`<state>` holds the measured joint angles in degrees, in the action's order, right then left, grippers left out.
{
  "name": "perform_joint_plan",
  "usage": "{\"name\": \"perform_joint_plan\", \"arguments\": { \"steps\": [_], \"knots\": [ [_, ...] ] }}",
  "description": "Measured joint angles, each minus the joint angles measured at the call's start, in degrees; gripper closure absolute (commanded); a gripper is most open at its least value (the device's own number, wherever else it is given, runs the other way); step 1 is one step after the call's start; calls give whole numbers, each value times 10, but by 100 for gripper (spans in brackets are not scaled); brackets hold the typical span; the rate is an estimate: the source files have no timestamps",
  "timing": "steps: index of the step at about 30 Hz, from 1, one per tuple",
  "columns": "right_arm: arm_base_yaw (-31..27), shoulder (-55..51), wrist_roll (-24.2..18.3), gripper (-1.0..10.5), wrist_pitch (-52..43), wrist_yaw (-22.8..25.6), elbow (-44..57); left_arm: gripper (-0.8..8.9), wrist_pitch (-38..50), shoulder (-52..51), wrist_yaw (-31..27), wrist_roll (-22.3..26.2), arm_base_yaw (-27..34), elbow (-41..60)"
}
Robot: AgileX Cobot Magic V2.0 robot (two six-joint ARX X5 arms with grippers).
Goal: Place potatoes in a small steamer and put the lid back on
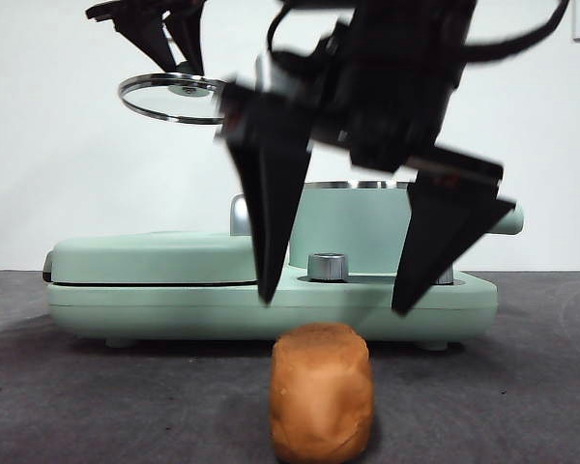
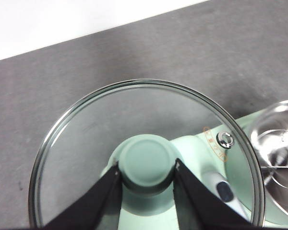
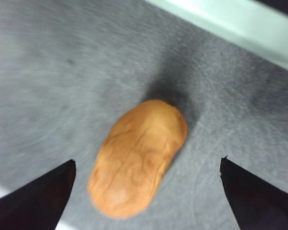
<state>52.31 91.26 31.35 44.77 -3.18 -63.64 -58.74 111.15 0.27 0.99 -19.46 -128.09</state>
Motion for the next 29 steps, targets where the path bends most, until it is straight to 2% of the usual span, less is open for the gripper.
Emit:
{"name": "perform_joint_plan", "arguments": {
  "steps": [7, 16, 20, 24, 29],
  "knots": [
    [11, 52, 21, 483, -10, -14, 0, 805, 0, 0, 0, -3, 10, 0],
    [17, 74, 26, 799, -9, -21, 0, 805, 0, 0, 0, -3, 10, 0],
    [16, 74, 26, 804, 5, -27, -7, 805, 0, 0, 0, -3, 10, 0],
    [15, 74, 18, 804, 61, -28, -50, 805, 0, 0, 0, -4, 10, 0],
    [-4, 74, -28, 803, 171, -26, -160, 805, 0, 0, 0, -3, 12, 0]
  ]
}}
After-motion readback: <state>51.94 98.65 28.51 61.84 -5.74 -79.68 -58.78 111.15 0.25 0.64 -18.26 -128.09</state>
